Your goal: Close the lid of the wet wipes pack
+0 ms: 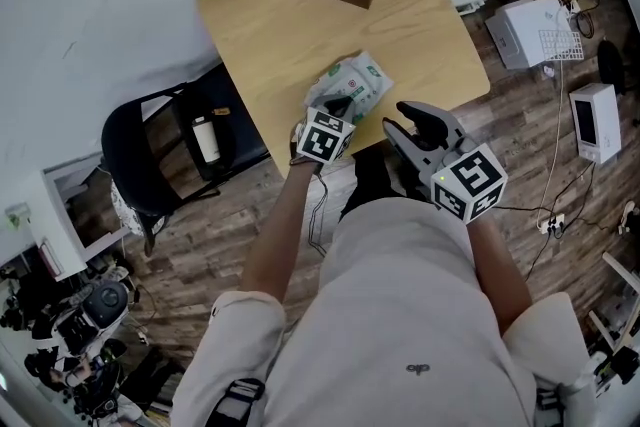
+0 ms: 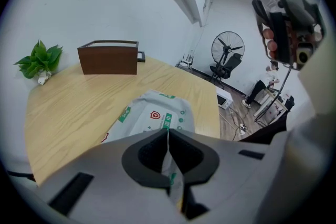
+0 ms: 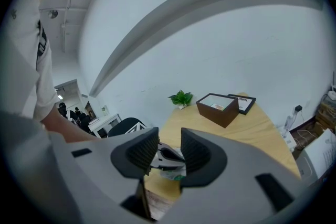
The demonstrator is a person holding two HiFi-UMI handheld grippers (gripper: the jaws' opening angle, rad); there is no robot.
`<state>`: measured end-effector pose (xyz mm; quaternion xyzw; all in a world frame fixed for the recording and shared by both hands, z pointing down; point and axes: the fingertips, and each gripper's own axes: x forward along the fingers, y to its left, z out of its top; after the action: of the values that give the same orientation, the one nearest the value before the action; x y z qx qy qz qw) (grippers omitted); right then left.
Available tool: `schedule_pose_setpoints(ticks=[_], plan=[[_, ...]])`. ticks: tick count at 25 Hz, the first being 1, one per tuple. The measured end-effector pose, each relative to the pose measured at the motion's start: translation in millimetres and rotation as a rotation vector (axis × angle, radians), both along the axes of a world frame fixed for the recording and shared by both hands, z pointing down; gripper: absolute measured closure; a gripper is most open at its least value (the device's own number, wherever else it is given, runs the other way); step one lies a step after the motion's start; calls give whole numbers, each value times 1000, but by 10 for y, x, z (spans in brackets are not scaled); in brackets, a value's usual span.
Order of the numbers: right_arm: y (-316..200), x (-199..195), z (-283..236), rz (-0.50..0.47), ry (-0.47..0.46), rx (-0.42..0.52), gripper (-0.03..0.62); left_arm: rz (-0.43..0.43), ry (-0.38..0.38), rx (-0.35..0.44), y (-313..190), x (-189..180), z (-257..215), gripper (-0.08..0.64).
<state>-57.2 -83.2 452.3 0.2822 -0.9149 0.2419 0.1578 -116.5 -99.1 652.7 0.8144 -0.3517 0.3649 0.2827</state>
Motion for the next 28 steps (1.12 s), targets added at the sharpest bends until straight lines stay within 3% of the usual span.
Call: schedule_pose_setpoints(ticks=[6, 12, 24, 28], plan=[[11, -40, -146, -34, -24, 32, 462, -40, -42, 5, 53, -50, -57, 548], [24, 82, -288, -79, -50, 57, 462, -117, -38, 16, 150, -36, -230, 548], [245, 425, -604, -270, -113, 121, 472, -386, -50, 77, 536, 134, -669, 548], [365, 633, -681, -331, -129, 141, 487, -468, -46, 150, 687, 321, -898, 548]])
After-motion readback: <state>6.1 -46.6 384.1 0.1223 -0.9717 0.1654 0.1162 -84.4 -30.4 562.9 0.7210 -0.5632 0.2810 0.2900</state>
